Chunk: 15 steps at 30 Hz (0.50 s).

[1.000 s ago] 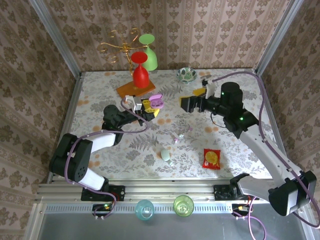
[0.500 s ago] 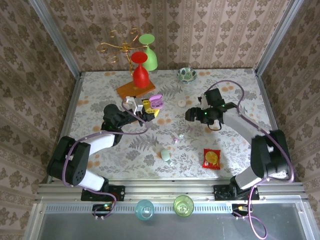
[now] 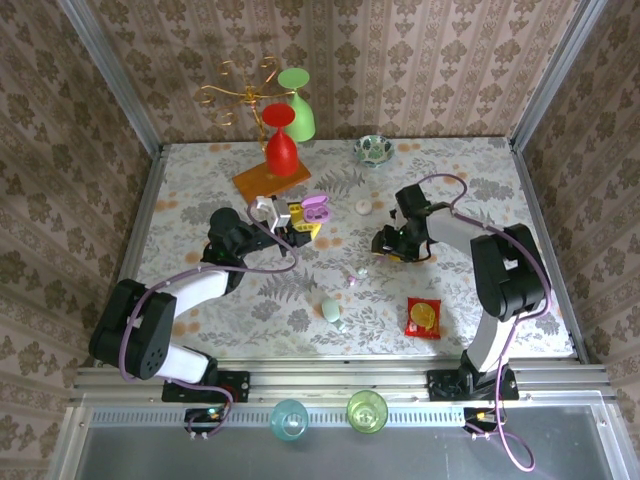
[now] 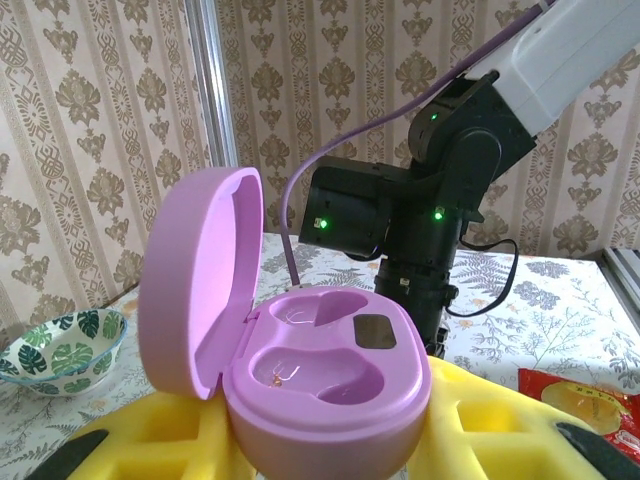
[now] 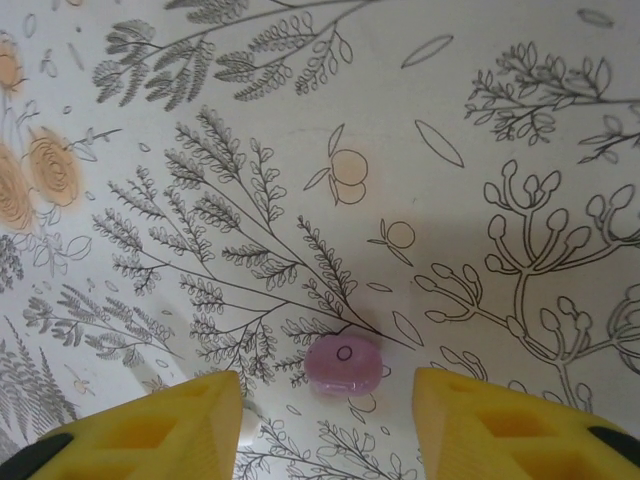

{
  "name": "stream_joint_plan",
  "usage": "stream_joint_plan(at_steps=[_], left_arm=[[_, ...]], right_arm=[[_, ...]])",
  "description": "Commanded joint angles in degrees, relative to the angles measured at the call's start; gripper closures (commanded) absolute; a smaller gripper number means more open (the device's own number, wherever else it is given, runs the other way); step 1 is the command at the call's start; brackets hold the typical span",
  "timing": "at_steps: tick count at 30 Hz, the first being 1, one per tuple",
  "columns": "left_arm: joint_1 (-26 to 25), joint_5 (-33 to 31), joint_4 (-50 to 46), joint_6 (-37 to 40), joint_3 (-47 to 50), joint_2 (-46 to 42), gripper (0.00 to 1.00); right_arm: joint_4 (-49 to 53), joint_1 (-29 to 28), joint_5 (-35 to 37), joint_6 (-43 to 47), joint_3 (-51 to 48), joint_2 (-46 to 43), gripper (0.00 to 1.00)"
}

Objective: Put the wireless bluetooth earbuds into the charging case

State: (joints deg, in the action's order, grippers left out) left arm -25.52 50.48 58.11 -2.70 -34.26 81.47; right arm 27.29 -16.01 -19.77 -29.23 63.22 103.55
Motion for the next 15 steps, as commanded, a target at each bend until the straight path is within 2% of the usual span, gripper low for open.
stream_joint_plan(at_steps=[1, 15], left_arm=[[-0.3, 0.1, -0.4, 1.6, 0.1, -0.5, 0.74], [-0.2, -0.1, -1.0, 2.3, 0.0, -0.8, 0.74]], right_arm=[[1.4, -0.8, -1.2, -1.3, 1.9, 1.5, 0.53], [2.3, -2.6, -1.6, 0.6, 7.3, 6.7, 0.56]])
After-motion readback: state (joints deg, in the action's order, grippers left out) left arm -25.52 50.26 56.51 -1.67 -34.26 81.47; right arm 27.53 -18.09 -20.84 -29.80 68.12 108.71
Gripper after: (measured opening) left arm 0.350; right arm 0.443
